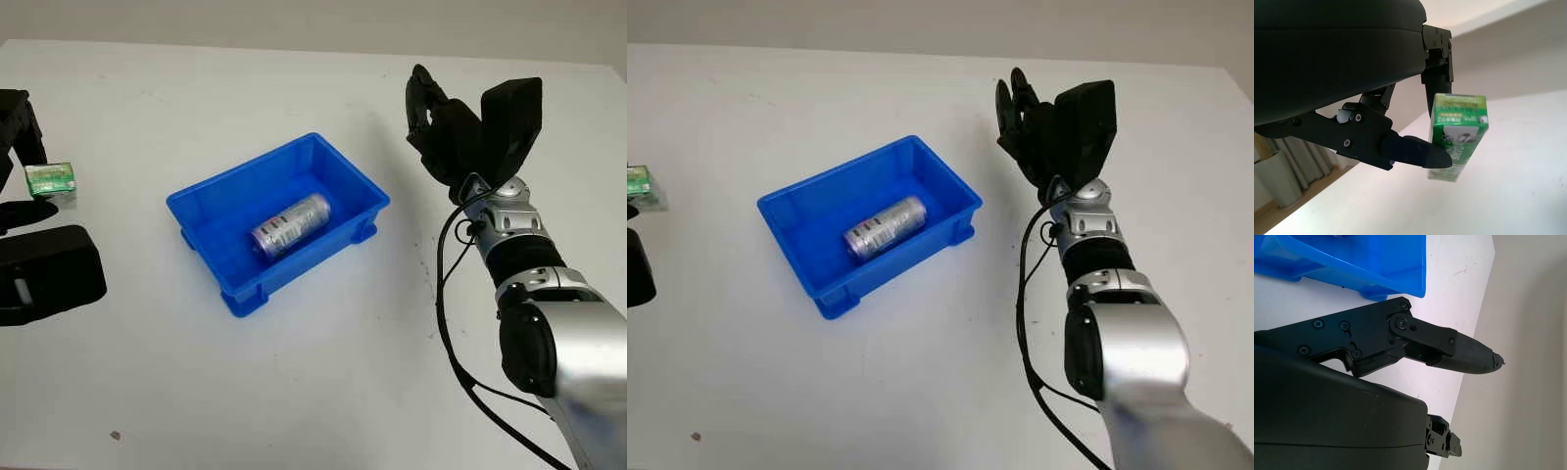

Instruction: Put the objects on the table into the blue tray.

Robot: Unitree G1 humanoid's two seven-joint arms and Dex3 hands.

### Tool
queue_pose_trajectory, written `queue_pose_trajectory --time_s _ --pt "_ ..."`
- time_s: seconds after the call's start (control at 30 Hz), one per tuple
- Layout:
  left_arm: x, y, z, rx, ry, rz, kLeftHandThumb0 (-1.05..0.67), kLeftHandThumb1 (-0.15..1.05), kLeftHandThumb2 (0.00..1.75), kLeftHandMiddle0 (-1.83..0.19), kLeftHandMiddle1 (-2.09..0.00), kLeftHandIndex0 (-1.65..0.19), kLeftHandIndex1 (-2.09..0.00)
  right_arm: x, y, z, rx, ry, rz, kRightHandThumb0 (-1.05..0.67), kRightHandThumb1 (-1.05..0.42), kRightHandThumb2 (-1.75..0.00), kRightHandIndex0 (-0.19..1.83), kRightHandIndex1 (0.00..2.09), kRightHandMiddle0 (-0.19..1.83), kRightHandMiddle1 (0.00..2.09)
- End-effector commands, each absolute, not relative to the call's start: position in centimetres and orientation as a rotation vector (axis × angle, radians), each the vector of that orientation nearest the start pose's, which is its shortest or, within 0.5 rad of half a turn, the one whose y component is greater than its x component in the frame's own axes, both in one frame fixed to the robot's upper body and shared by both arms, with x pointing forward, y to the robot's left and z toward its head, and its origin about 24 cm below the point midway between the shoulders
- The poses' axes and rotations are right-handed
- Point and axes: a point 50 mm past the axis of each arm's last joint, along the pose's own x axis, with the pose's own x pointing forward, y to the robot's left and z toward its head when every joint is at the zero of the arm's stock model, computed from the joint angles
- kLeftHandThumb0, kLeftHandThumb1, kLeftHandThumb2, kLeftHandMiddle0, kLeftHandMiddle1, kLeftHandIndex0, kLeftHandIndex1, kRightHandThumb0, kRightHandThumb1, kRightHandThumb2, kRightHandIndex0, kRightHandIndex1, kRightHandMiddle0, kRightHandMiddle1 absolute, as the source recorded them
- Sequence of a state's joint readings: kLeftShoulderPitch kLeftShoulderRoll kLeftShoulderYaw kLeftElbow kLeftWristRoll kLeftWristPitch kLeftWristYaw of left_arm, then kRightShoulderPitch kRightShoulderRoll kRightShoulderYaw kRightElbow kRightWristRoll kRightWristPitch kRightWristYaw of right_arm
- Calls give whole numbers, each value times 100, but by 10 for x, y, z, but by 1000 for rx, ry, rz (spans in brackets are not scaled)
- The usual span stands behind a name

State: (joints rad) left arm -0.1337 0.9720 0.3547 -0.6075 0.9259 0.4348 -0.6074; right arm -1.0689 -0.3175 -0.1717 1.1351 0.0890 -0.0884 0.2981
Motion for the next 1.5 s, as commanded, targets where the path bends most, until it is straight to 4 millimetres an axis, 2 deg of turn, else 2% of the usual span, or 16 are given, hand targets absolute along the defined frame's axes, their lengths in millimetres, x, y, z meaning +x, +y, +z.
queue_pose_trajectory --time_s 0.0,0.13,0.3,0.47,0.53,0.7,0.77,0.83,0.9,1.07,1.2,1.27,1.37,1.4,1.43,1.47 --pt "212 272 290 1677 -110 463 -30 105 21 -50 -209 -21 -209 416 -190 170 -65 -64 179 -71 -105 -72 -19 0 -19 0" --pt "217 260 300 1507 -339 432 -32 105 24 -65 -209 -27 -209 416 -189 170 -57 -67 186 -72 -105 -71 -19 0 -19 0" --pt "223 247 312 1305 -464 331 -37 105 24 -55 -209 -21 -206 416 -188 169 -54 -61 185 -72 -105 -71 -19 0 -19 0" --pt "234 231 319 1224 -547 213 -34 105 25 -49 -209 -20 -208 416 -188 167 -52 -58 182 -72 -105 -71 -19 0 -19 0" --pt "240 225 319 1182 -542 152 -32 105 23 -50 -209 -23 -199 416 -188 167 -56 -56 178 -72 -105 -71 -19 0 -19 0" --pt "257 213 318 1166 -537 36 -30 105 23 -49 -209 -39 -157 415 -190 168 -61 -62 183 -71 -105 -71 -19 0 -19 0" --pt "264 209 314 1168 -488 1 -30 105 25 -54 -209 -33 -196 415 -190 167 -61 -61 179 -71 -105 -71 -19 0 -19 0" --pt "271 204 308 1175 -448 -40 -30 105 23 -61 -209 -38 -206 415 -190 167 -63 -57 174 -71 -105 -71 -19 0 -19 0" --pt "279 199 297 1192 -424 -82 -29 105 21 -67 -209 -43 -197 415 -191 167 -70 -55 172 -72 -105 -71 -19 0 -19 0" --pt "298 186 272 1242 -343 -184 -31 105 24 -78 -209 -36 -206 415 -192 165 -77 -51 169 -72 -105 -72 -19 0 -19 0" --pt "304 180 262 1287 -325 -223 -29 105 28 -92 -209 -68 -209 414 -193 164 -76 -49 171 -72 -105 -71 -19 0 -19 0" --pt "306 180 257 1283 -316 -235 -27 105 27 -93 -209 -69 -209 414 -193 163 -76 -49 173 -71 -105 -72 -19 0 -19 0" --pt "309 181 253 1344 -279 -230 -35 105 22 -84 -209 -41 -209 413 -194 162 -74 -45 170 -71 -105 -72 -19 0 -19 0" --pt "310 182 252 1377 -251 -234 -41 105 21 -65 -209 -20 -209 413 -194 162 -74 -44 171 -71 -105 -72 -19 0 -19 0" --pt "311 183 251 1402 -226 -245 -53 105 21 -42 -209 2 -190 413 -194 161 -74 -44 173 -72 -105 -71 -19 0 -19 0" --pt "312 184 251 1419 -201 -263 -59 105 21 -30 -195 9 -163 413 -195 161 -74 -42 174 -72 -105 -71 -19 0 -19 0"
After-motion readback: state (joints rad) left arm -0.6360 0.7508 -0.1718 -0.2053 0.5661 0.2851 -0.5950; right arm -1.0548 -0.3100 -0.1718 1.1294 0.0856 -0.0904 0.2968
